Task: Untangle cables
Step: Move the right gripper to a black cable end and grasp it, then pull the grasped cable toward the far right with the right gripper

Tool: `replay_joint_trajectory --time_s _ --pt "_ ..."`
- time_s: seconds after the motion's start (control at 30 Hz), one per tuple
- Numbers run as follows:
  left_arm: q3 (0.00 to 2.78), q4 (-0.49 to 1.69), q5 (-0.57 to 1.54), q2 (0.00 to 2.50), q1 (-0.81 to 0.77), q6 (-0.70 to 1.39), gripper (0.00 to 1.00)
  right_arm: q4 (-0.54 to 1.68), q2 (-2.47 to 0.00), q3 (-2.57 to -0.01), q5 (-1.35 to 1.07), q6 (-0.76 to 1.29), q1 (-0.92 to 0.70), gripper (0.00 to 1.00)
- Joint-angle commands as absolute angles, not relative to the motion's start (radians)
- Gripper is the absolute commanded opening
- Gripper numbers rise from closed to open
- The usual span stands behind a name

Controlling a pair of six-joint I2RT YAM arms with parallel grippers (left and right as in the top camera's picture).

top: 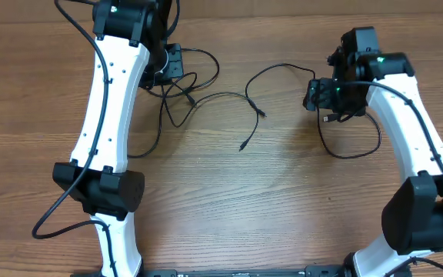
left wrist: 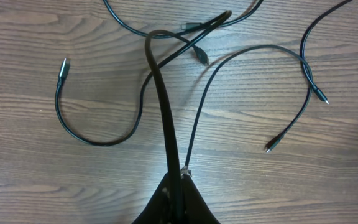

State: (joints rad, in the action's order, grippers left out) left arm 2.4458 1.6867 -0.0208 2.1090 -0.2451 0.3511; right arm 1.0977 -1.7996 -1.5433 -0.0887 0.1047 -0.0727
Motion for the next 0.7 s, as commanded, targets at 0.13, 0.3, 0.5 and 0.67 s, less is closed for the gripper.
replay_joint_trajectory --time_s 0.13,0.3,0.5,0.67 --pt "2.443 1.689 -0.033 2.094 -0.269 0.317 0.04 0.889 -1.804 -1.388 -0.054 0.111 -0.075 0.73" --pt "2.443 1.689 -0.034 2.094 -0.268 0.316 0.04 0.826 -1.805 -1.312 -0.053 0.111 -0.075 0.56" --pt "2.443 1.689 -0.034 2.094 -0.27 0.313 0.04 0.767 -1.807 -1.224 -0.053 0.111 -0.075 0.22" --pt "2.443 1.689 -0.034 2.094 -0.269 0.313 0.04 0.771 -1.806 -1.241 -0.053 0.113 -0.072 0.04"
